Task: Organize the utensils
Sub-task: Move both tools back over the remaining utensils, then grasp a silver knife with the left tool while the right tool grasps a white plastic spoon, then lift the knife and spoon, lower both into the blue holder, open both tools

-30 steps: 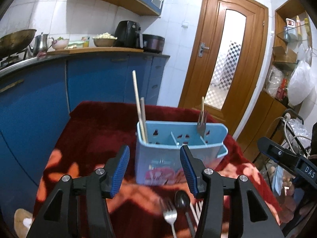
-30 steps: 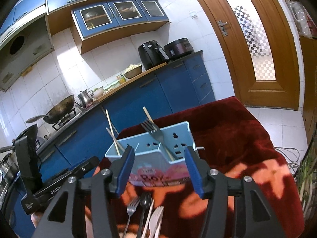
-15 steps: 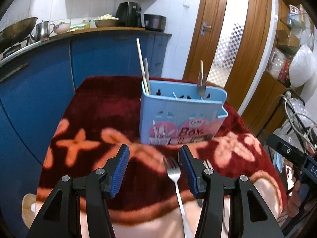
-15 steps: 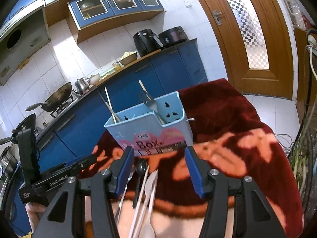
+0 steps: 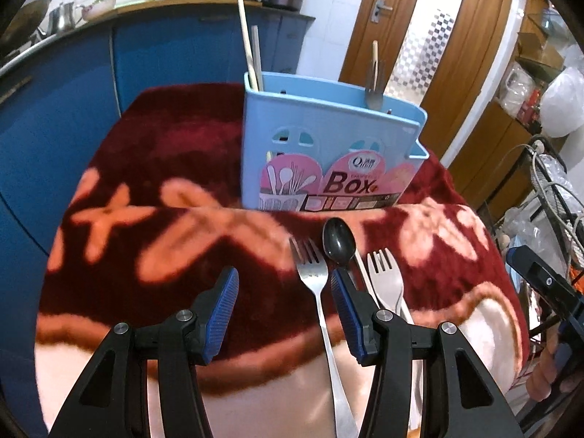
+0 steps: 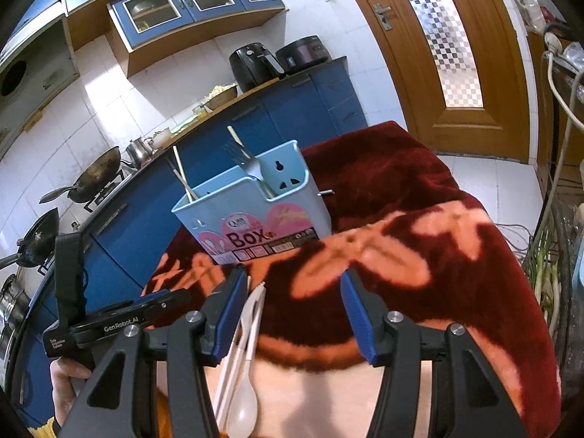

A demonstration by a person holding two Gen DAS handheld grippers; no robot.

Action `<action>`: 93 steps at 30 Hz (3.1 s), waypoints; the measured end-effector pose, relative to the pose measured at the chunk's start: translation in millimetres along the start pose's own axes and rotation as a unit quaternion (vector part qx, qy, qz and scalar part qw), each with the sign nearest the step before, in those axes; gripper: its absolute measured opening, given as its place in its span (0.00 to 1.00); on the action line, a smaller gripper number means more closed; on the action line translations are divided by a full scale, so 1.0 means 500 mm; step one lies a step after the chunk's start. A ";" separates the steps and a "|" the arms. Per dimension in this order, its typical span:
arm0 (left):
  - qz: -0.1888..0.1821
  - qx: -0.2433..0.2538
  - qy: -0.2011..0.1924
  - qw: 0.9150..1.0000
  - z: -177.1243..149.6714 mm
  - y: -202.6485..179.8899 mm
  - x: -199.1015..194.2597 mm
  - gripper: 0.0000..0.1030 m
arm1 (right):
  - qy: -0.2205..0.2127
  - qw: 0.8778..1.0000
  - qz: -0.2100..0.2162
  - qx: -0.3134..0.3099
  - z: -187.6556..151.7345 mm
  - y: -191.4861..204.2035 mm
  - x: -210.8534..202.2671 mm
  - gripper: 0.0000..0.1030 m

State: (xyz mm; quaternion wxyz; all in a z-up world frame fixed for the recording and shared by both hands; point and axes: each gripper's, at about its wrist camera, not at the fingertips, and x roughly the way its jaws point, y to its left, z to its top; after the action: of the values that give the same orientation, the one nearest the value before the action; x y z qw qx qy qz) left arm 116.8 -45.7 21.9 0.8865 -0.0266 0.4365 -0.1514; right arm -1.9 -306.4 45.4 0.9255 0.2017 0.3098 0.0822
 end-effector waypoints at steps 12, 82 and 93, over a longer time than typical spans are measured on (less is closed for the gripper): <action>-0.026 -0.016 0.030 0.999 0.007 0.010 0.061 0.49 | 0.017 1.000 -0.008 0.016 -0.015 -0.031 0.018 0.55; -0.118 -0.010 -0.166 0.979 -0.036 0.063 -0.125 0.02 | 0.160 0.982 -0.011 -0.096 -0.041 0.095 0.118 0.07; -0.102 -0.005 -0.238 0.966 -0.013 0.049 -0.195 0.01 | -0.002 0.993 -0.008 -0.118 -0.012 0.135 0.029 0.07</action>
State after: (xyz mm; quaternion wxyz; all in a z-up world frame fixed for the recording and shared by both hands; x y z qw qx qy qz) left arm 61.8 6.9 87.9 0.9444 -0.1109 0.2086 -0.2285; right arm 4.3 -239.3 61.7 0.9441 0.0885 0.2977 0.1103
